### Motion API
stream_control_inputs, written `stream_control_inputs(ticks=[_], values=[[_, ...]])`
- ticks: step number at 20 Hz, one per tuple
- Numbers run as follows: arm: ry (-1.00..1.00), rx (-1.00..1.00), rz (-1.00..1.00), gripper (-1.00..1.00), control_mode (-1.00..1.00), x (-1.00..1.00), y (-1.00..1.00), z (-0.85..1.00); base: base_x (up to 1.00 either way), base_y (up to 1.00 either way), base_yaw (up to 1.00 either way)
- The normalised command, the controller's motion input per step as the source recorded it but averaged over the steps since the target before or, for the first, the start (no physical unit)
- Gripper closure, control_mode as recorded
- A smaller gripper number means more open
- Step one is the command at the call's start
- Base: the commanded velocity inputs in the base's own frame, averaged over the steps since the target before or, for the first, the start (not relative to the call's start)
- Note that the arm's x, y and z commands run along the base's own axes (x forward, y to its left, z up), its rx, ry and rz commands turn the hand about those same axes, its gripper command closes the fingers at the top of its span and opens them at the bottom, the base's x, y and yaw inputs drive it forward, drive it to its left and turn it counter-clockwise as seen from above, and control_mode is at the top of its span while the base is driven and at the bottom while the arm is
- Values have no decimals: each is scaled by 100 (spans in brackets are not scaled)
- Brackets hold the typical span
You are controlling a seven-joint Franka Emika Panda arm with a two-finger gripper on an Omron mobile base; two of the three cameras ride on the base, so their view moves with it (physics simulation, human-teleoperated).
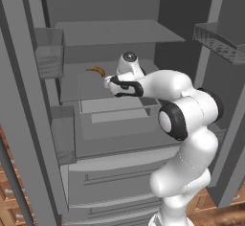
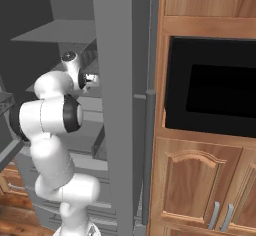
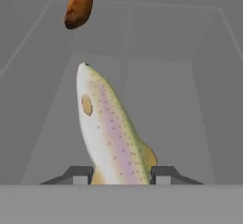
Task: Take the fish from the fridge and place it on the digital scale on the counter by the fridge. Wait a few seconds for a reading, then move it to the plate on the dining counter.
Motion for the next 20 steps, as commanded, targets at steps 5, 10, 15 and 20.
stream_control_inputs(ticks=[5, 10, 15, 20], values=[[0, 0, 0, 100, -100, -92, -29, 8, 0, 0, 0], [0, 0, 0, 100, -100, -100, -32, 44, 0, 0, 0], [2, 0, 0, 100, -100, -100, -22, 60, 0, 0, 0], [7, 0, 0, 100, -100, -100, -12, 83, 0, 0, 0]])
